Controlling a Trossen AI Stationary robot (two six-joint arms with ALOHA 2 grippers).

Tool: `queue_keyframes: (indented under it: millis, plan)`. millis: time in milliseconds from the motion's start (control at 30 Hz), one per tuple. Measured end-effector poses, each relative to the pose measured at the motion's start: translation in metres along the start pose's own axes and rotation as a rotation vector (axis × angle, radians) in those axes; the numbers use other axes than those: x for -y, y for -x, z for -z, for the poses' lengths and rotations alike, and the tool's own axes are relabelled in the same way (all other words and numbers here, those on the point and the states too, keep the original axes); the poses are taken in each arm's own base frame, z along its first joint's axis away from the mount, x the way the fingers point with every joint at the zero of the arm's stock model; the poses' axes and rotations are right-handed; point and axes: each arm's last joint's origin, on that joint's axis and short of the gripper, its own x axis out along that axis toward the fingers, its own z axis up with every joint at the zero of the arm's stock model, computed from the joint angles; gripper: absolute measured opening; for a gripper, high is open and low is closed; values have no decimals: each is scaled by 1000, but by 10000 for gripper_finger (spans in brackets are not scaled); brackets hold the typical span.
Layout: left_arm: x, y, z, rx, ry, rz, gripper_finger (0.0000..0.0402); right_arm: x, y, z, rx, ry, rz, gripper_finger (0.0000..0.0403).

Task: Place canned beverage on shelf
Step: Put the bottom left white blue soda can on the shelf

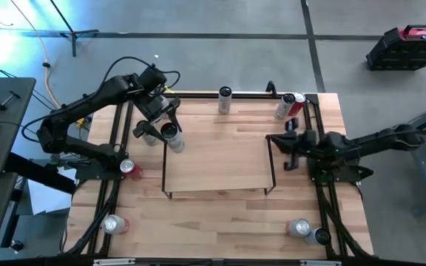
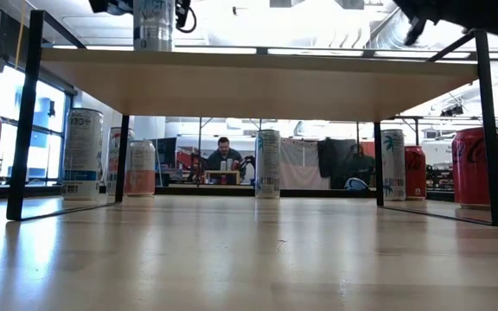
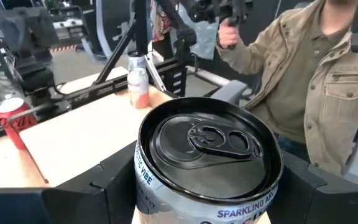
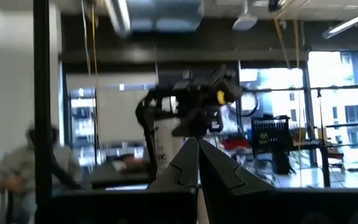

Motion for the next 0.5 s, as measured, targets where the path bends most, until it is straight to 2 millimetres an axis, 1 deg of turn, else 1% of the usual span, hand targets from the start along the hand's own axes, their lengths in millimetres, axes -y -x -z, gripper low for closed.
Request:
queue_keyframes:
  millis: [167,300,400,500]
  plan:
    - [-9,-4,6,34,36,36,248,-9,-43,-6,-38,15,9,0]
    - [-15,-8,16,20,62,52,248,-16,-72,-1,-69,24,14,6]
    - [-15,-10,22,6,62,75,248,-21,-90,6,-99,38,12,21]
    - [-12,-11,26,-4,48,94,248,-24,-104,12,-130,44,10,48]
